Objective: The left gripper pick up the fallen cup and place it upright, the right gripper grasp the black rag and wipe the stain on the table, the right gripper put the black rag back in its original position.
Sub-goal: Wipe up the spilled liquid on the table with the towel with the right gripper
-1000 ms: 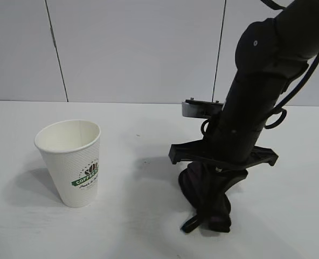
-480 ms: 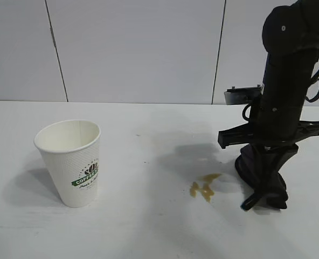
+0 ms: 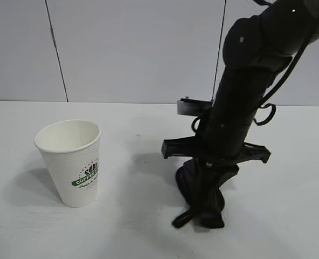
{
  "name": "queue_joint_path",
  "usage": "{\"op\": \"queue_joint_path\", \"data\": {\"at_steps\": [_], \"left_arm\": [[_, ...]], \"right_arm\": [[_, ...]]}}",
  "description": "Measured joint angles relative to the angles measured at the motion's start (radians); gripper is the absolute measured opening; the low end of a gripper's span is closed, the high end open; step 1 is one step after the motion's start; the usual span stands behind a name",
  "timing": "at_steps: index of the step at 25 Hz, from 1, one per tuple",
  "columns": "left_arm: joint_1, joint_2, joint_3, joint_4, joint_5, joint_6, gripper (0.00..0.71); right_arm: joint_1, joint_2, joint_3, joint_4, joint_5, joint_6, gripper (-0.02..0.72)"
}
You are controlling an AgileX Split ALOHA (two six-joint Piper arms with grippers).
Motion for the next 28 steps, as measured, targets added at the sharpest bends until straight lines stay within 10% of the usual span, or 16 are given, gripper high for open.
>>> {"op": "queue_joint_path", "data": {"at_steps": [6,24,28], "left_arm": [[0.000,0.000,0.000,0.000,0.000,0.000,0.664],[0.000,0.000,0.000,0.000,0.000,0.000,0.664],[0.000,0.000,0.000,0.000,0.000,0.000,0.664]], "right_arm": [[0.025,0.000,0.000,0.017,-0.006,-0.009,0.061],[-0.144,-0.001,-0.008,-0.413,0.060,0.251,0.061],[-0.151,-0.001,-0.008,-0.348,0.070,0.223,0.061]]}}
